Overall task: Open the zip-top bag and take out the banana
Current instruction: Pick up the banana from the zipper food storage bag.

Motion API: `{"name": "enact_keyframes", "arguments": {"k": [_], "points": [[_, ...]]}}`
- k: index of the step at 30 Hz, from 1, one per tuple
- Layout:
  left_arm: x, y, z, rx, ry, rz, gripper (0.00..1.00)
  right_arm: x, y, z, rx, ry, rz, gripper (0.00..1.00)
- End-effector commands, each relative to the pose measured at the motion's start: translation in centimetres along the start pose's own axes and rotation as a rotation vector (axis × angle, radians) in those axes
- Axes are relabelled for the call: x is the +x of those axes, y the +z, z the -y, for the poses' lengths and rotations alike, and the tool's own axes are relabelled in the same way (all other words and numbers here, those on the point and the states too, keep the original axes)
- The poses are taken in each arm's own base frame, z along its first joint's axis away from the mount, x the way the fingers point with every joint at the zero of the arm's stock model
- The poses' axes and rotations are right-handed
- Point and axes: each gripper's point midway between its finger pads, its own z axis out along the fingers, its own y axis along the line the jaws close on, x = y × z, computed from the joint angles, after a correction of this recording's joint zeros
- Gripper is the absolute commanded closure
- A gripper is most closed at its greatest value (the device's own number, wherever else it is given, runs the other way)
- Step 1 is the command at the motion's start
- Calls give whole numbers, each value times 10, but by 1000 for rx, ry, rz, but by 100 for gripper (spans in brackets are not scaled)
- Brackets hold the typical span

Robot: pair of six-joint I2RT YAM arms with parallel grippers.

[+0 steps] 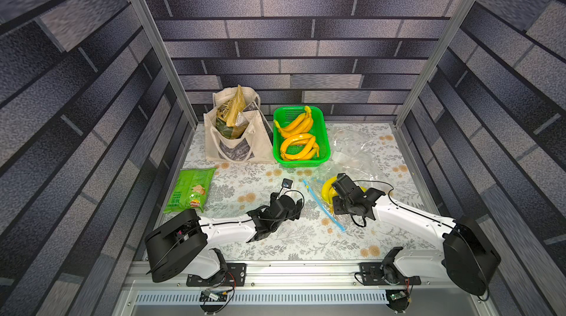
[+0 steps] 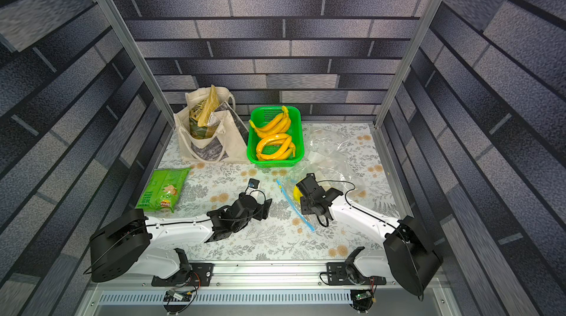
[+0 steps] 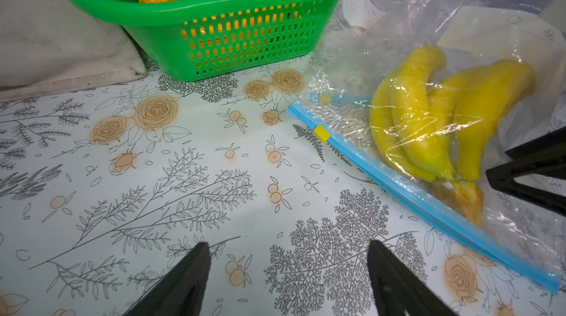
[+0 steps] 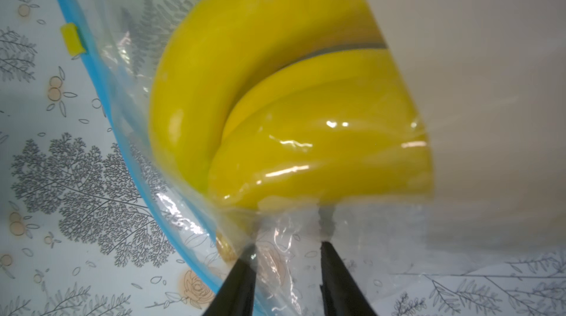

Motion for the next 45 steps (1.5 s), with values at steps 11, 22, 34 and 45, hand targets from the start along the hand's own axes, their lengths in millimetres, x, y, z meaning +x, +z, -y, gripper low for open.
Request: {"name": "enact_keyframes", "arguments": {"k": [11, 22, 34, 45], "points": [[11, 16, 55, 203, 92, 31, 14, -17, -20, -14, -92, 55, 95, 100], [8, 27, 93, 324, 154, 213, 18, -24, -38, -22, -174, 93, 145, 100], [5, 51, 119, 342, 179, 284, 33, -28, -41, -29, -226, 123, 176, 100], [-3, 75, 117, 301, 187, 301, 40, -23, -45, -28, -254, 140, 190, 100]]}}
